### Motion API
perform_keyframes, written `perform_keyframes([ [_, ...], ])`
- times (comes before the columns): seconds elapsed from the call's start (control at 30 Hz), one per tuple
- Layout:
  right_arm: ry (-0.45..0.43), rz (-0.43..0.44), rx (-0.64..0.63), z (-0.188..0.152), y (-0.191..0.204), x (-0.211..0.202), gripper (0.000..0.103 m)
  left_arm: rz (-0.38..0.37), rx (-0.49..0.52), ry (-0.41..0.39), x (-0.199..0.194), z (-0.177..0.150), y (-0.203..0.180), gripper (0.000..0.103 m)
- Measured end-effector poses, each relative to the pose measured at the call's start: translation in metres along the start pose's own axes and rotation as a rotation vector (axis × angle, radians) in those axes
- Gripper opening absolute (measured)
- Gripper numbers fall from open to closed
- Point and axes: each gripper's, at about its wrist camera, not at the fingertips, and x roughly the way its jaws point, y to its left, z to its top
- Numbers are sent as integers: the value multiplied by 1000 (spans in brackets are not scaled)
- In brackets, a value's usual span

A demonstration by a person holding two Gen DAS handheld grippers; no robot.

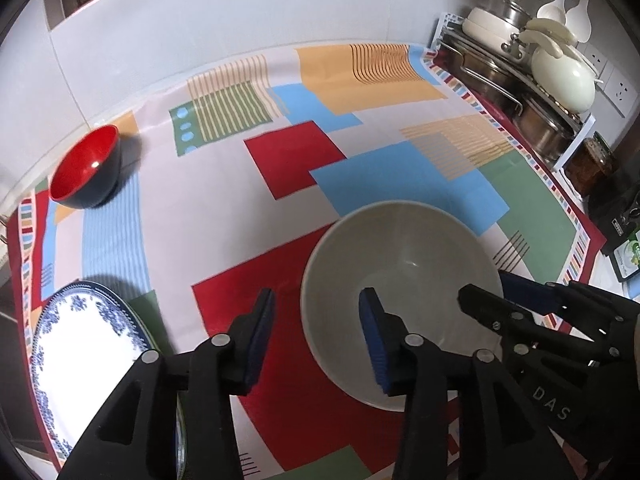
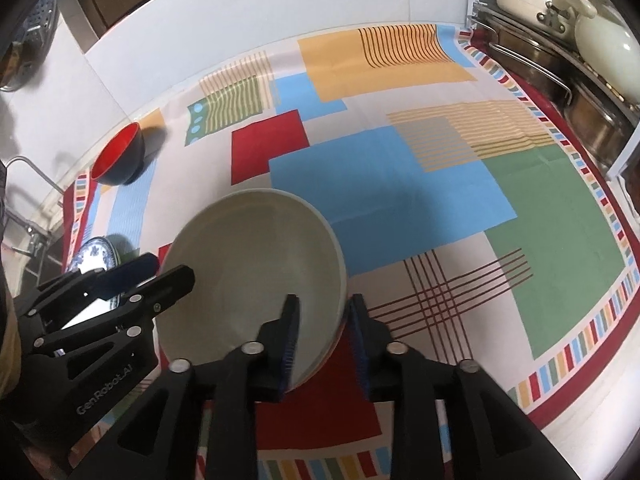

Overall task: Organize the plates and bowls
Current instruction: 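Lower the cream bowl into the pink bowl, then move both grippers to the rim of the red bowl by the sink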

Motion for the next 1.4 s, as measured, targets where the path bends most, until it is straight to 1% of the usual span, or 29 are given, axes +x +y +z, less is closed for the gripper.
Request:
perform_keyframes([
  [0.17,-39,-27,-5,1,2,-8,34,6,-20,-15,-6,2,8,50],
  [0.23,-48,-29,-2,3,4,-10,39,11,-24,-29,-11,2,11,52],
  [0.6,-109,-7,-24,9,25,-26,44,51,-46,-123,-44,-2,38,61],
  [0.73,-136,5,-39,10,39,-32,51,67,-57,-158,-58,-4,55,65],
  [0.77,-145,8,-43,11,44,-34,52,69,-61,-163,-60,-5,59,67],
  [0.83,-158,17,-45,13,51,-36,53,78,-73,-175,-66,-5,70,70],
  [0.87,-164,27,-46,14,56,-36,53,84,-79,-182,-69,-5,76,74],
  [0.97,-183,56,-55,21,73,-37,61,118,-99,-205,-76,-6,95,80],
  [1.03,-204,73,-62,26,84,-36,68,142,-117,-219,-81,-6,110,83],
  [1.13,-232,81,-81,35,106,-35,71,189,-144,-238,-89,-6,134,86],
  [1.23,-241,101,-110,48,130,-30,72,236,-162,-253,-95,-4,157,88],
  [1.4,-248,147,-136,69,165,-21,73,281,-181,-271,-99,3,195,91],
])
